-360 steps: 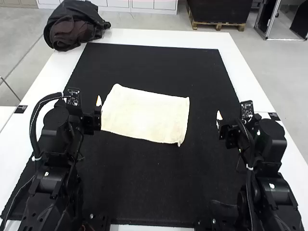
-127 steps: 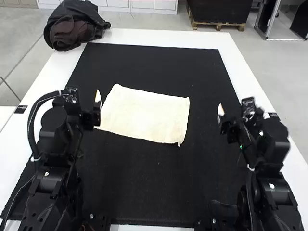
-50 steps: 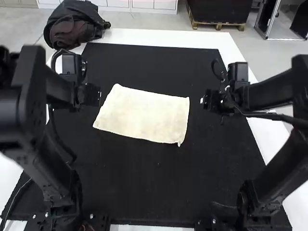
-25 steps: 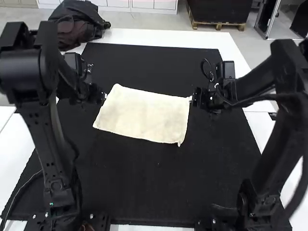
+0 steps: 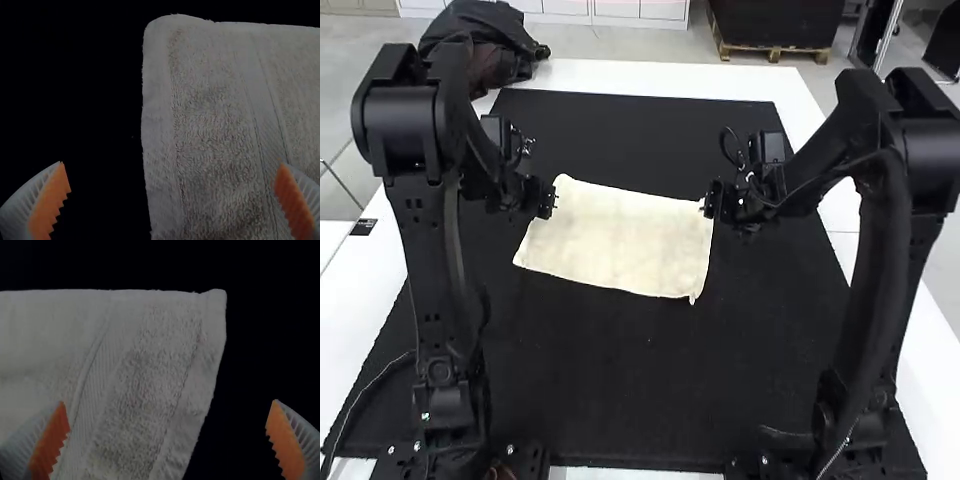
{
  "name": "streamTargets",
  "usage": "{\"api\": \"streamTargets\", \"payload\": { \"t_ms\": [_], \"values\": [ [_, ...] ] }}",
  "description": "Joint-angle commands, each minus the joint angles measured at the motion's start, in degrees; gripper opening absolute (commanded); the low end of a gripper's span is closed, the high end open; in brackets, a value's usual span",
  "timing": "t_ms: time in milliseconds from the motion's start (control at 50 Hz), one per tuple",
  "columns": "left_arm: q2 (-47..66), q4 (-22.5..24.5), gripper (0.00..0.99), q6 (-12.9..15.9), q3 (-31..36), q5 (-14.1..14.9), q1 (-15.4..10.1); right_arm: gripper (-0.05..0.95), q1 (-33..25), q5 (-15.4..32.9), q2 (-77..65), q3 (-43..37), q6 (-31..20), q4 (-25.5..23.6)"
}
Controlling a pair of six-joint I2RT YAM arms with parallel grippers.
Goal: Fold the towel.
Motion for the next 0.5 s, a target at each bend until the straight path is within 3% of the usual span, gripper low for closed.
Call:
{"api": "streamTargets", "payload": {
  "t_ms": [0,480],
  "values": [
    [1.8,0.6,0.957,0.9,3.4,0.5,-0.3,0.91,0.6,-0.8,1.8,2.6,0.9,1.1],
    [8.5,1.0,0.956,1.5,9.4,0.4,-0.7,0.91,0.6,-0.8,8.6,7.5,1.1,2.3]
  ]
}}
